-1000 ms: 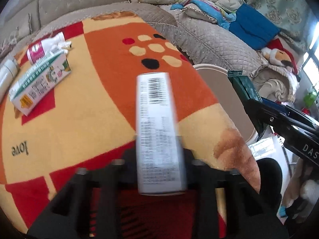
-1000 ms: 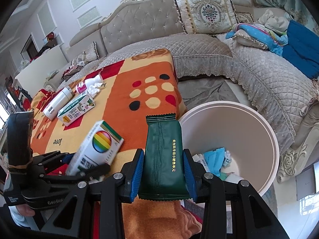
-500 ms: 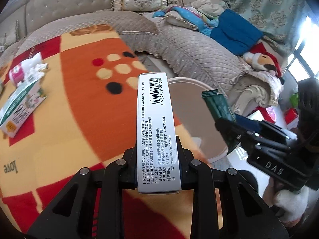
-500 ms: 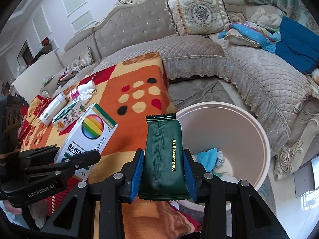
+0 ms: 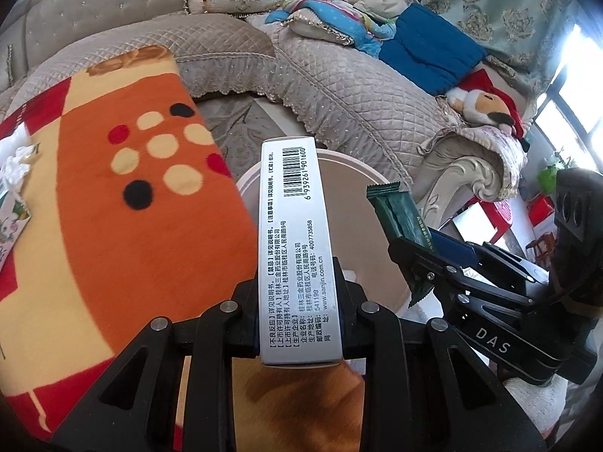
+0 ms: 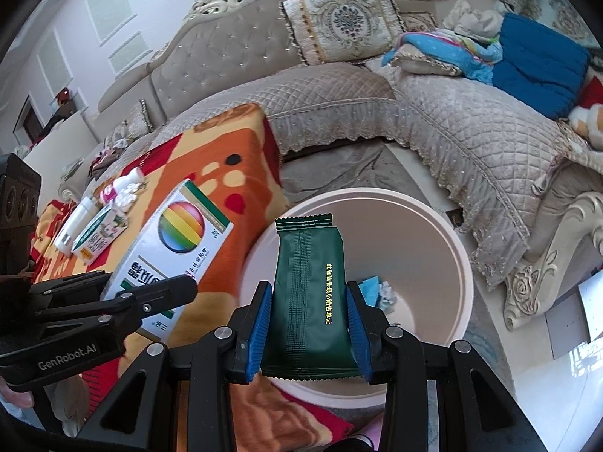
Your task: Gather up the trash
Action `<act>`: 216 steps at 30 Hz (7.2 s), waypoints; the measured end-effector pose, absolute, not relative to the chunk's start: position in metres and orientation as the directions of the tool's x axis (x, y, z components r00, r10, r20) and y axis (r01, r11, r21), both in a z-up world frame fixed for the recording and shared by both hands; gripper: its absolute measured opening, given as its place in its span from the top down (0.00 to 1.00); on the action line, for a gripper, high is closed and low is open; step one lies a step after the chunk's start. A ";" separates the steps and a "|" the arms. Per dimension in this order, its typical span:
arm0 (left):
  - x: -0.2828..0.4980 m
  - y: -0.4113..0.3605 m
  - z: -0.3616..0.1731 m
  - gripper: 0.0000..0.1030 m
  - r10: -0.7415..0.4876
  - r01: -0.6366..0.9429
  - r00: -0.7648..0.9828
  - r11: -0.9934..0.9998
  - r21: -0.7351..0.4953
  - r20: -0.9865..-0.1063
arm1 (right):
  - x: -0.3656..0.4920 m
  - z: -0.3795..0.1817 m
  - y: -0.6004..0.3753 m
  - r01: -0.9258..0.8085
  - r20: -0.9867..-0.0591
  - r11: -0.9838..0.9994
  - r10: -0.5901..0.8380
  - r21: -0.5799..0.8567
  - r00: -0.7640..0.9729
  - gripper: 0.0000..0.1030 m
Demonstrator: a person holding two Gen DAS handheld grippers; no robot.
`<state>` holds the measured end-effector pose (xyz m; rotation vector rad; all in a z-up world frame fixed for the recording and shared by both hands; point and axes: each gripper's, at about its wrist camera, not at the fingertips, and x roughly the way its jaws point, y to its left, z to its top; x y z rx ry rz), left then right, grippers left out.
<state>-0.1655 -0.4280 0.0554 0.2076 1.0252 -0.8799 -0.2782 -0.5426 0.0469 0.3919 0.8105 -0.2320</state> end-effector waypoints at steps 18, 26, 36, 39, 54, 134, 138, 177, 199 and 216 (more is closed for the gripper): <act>-0.157 -0.451 0.040 0.76 -0.526 0.714 0.203 0.657 -0.243 -0.826 | -0.269 0.025 -0.568 0.397 -0.765 0.876 -0.054 0.272 0.642 0.64; -0.155 -0.455 0.036 0.66 -0.522 0.719 0.207 0.655 -0.233 -0.828 | -0.263 0.015 -0.577 0.425 -0.778 0.861 -0.057 0.279 0.626 0.51; -0.153 -0.451 0.036 0.51 -0.524 0.716 0.214 0.658 -0.232 -0.825 | -0.264 0.009 -0.581 0.451 -0.791 0.844 -0.054 0.291 0.610 0.49; -0.153 -0.449 0.035 0.51 -0.518 0.711 0.222 0.666 -0.226 -0.826 | -0.264 0.009 -0.577 0.449 -0.795 0.847 -0.054 0.284 0.604 0.48; -0.152 -0.418 0.045 0.51 -0.509 0.690 0.298 0.700 -0.186 -0.808 | -0.260 0.026 -0.549 0.414 -0.789 0.875 -0.062 0.251 0.611 0.45; 0.007 -0.219 0.049 0.49 -0.247 0.555 0.503 0.827 0.090 -0.828 | -0.135 0.033 -0.368 0.067 -0.822 0.975 0.141 0.212 0.552 0.32; 0.003 -0.199 0.057 0.56 -0.238 0.506 0.495 0.861 0.055 -0.835 | -0.120 0.028 -0.356 0.044 -0.824 0.977 0.152 0.209 0.547 0.32; -0.008 -0.119 0.039 0.62 -0.244 0.244 0.493 0.960 -0.136 -0.835 | 0.026 0.036 -0.279 -0.162 -0.785 0.978 0.204 0.134 0.585 0.72; -0.105 -0.218 0.074 0.62 -0.384 0.453 0.493 0.879 -0.147 -0.781 | -0.163 0.066 -0.363 -0.038 -0.722 0.982 0.163 0.186 0.673 0.72; -0.149 -0.331 0.081 0.62 -0.457 0.612 0.433 0.782 -0.118 -0.777 | -0.235 0.072 -0.456 0.158 -0.709 0.969 0.024 0.190 0.705 0.72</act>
